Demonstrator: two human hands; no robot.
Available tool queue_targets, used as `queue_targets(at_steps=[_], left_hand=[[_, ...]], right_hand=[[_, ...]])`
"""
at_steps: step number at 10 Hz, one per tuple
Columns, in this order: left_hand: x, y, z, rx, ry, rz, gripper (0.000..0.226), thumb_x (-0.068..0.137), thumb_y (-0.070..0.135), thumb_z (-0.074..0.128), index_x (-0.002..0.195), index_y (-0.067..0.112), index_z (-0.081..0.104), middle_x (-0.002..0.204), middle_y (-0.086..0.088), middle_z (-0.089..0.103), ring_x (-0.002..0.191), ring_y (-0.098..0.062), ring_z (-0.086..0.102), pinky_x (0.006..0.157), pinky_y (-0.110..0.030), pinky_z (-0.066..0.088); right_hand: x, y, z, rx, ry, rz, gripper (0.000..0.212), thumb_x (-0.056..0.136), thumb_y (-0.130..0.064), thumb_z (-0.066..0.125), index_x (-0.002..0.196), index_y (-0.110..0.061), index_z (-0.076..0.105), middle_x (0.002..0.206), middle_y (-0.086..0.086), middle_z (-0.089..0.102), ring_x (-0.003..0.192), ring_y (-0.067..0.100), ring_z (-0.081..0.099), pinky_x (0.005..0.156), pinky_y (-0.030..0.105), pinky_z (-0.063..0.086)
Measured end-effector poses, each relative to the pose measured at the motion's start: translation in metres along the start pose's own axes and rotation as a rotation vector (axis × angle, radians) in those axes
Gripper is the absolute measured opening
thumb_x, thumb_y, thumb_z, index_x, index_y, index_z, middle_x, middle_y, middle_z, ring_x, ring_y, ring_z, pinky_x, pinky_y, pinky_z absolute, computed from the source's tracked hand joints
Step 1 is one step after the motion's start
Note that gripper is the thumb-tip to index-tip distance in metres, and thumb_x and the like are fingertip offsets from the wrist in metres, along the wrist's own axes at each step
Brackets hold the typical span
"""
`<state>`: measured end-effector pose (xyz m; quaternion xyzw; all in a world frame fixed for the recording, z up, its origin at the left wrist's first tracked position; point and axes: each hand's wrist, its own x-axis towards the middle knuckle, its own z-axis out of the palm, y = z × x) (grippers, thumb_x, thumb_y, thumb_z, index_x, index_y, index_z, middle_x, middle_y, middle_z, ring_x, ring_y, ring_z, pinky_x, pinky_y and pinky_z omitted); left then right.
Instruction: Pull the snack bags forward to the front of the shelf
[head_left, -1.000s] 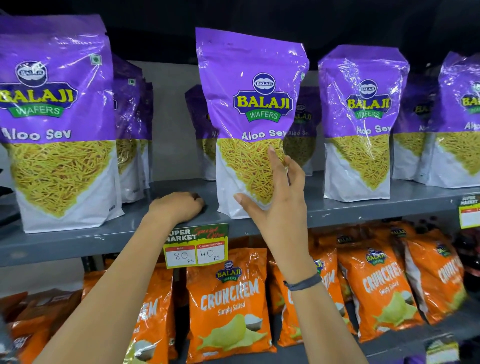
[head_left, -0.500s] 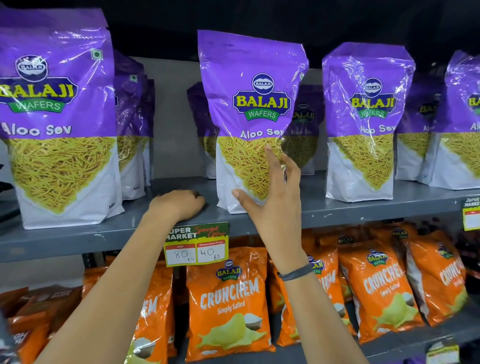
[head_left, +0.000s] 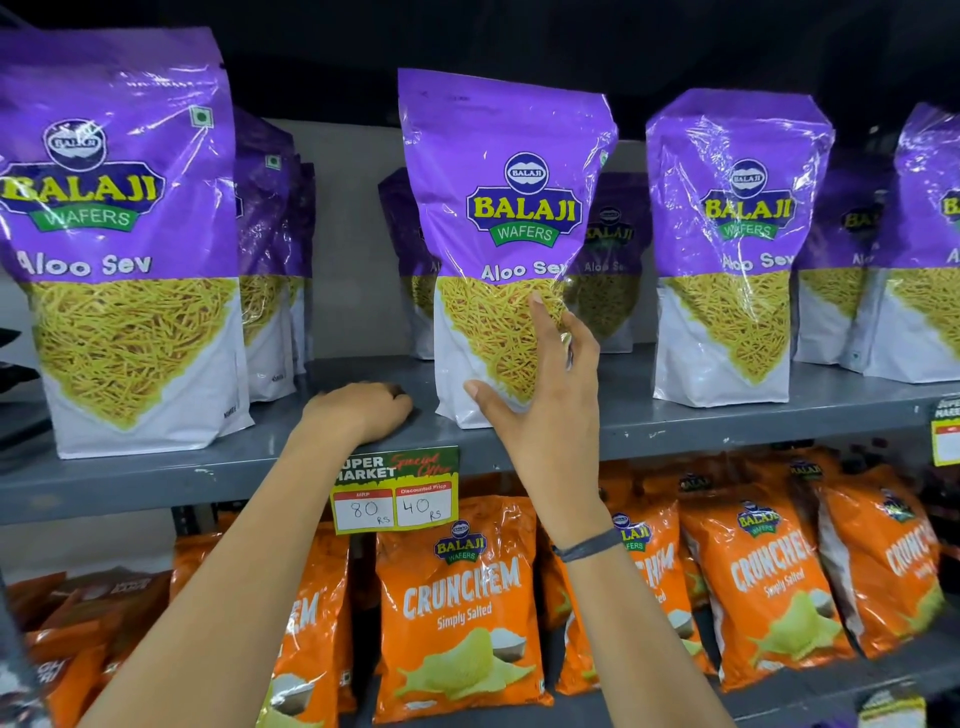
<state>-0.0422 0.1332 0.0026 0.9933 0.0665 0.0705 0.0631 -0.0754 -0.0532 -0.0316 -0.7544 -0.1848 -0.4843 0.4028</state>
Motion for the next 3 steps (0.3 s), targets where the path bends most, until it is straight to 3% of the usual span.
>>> queue_targets(at_steps=[2,3], left_hand=[[0.001,-0.001,0.001,0.01,0.017,0.001,0.044,0.095,0.037,0.027,0.129,0.021,0.051,0.141,-0.014,0.049,0.125,-0.032,0.047,0.109,-0.049,0.036],[0.004,-0.002,0.003,-0.005,0.041,0.021,0.042,0.095,0.035,0.028,0.124,0.019,0.055,0.138,-0.016,0.052,0.123,-0.034,0.049,0.108,-0.05,0.037]], right_hand=[[-0.002,0.004,-0.004,0.109,-0.029,0.004,0.08,0.083,-0.039,0.073,0.148,-0.021,0.03,0.149,0.016,0.03,0.138,0.031,0.035,0.108,0.039,0.04],[-0.003,0.008,-0.025,0.274,0.089,0.057,0.075,0.084,-0.037,0.07,0.146,-0.019,0.033,0.149,0.015,0.033,0.141,0.025,0.033,0.115,0.022,0.028]])
